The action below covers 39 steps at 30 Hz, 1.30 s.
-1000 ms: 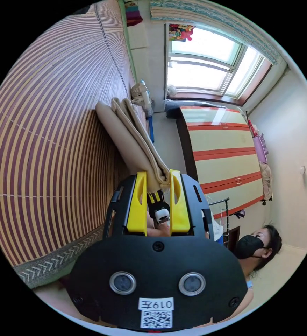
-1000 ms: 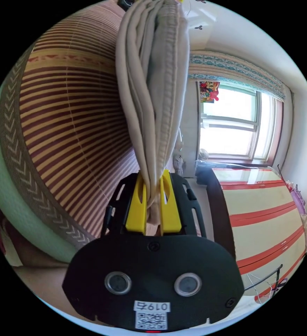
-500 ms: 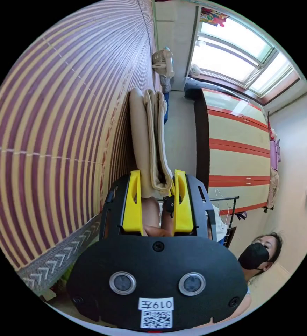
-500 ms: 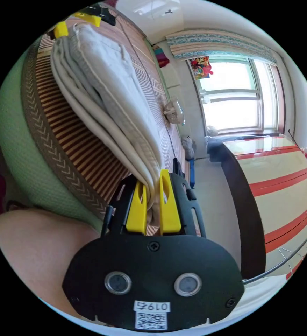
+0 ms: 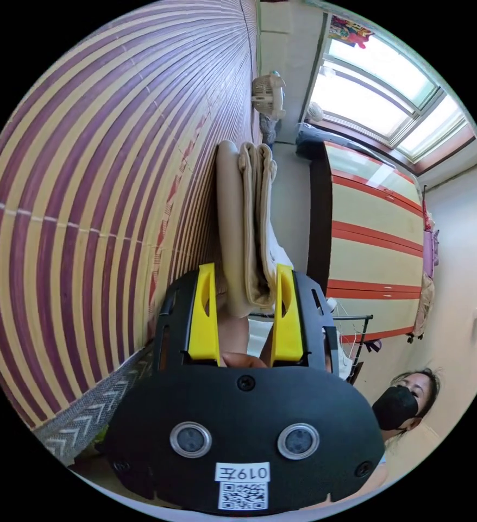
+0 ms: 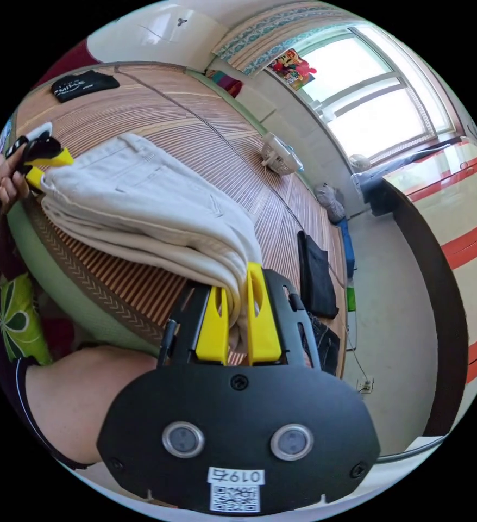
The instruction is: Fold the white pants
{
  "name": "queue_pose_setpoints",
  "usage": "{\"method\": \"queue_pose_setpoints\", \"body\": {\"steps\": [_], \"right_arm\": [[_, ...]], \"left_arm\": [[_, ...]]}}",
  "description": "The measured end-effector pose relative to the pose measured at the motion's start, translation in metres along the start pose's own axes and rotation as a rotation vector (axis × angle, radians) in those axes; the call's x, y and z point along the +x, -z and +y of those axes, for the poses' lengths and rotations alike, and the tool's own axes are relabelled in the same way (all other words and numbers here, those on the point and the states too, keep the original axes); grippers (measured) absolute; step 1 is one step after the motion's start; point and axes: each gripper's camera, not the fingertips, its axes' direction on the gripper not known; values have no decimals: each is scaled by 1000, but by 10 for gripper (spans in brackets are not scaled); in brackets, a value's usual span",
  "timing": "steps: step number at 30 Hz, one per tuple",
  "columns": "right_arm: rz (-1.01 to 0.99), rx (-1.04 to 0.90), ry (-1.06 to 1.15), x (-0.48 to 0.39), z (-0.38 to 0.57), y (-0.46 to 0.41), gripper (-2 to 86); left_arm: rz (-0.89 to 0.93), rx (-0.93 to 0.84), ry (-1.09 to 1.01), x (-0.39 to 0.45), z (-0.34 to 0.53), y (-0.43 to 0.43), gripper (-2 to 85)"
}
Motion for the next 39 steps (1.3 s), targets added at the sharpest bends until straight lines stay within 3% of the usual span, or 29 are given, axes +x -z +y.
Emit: {"method": "queue_pose_setpoints", "body": {"steps": [4,8,15,21,30,39], "right_arm": [[9,11,29,-9,18,-20,49],[47,30,71,-38,49,-43,51],[185,32,133,-75,84,-63,52],[231,53,24,-49,99,-55,52],[508,52,-189,28,129,-57,51],[798,-138,-346,75,151,-178,54]], "left_arm": [[89,21,5,-8,-22,-43,152],[-47,-9,26,-10,-44,-95,134],[-111,-11,-68,4,-59,-165,91],[-186,-60,-215,68,-95,-255,90],[-200,-227,-517,177,-207,-481,90],[-281,-496,-842,233,-357,-805,91]]}}
